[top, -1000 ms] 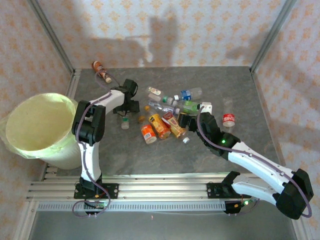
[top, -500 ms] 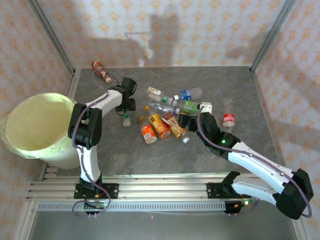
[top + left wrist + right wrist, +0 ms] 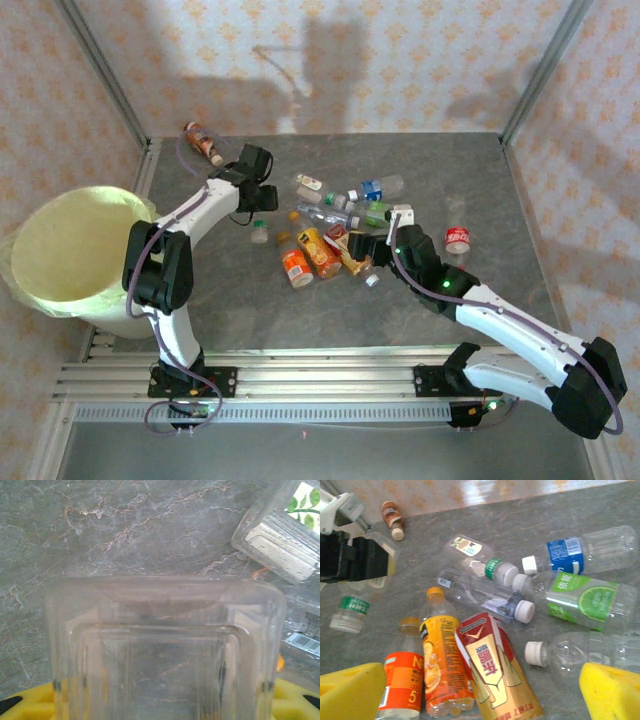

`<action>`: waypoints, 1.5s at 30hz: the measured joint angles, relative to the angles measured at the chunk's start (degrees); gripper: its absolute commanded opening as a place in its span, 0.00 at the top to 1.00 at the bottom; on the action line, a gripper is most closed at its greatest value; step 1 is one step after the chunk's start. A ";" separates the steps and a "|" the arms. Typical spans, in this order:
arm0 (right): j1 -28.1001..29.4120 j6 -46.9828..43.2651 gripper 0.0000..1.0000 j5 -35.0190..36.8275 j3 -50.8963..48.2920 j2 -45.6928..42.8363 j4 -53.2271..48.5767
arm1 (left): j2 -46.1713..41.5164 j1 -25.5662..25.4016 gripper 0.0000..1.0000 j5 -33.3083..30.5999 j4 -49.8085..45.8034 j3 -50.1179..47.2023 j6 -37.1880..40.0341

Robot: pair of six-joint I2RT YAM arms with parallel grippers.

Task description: Put the plastic bottles in the bin

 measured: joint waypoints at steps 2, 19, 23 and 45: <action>0.00 -0.59 0.01 -1.05 0.00 0.28 0.46 | -1.07 -0.26 0.52 0.17 0.00 -0.04 0.00; 0.00 -3.10 0.01 -6.60 0.02 3.98 5.68 | -19.56 -0.24 0.51 2.84 0.11 0.17 -0.22; 0.02 -4.44 0.01 -7.06 0.02 4.04 7.96 | -25.83 -0.17 0.50 4.09 0.42 0.24 -0.22; 0.00 -6.58 0.01 -8.31 0.02 8.61 12.79 | -34.86 6.23 0.50 -32.72 -22.86 20.09 3.93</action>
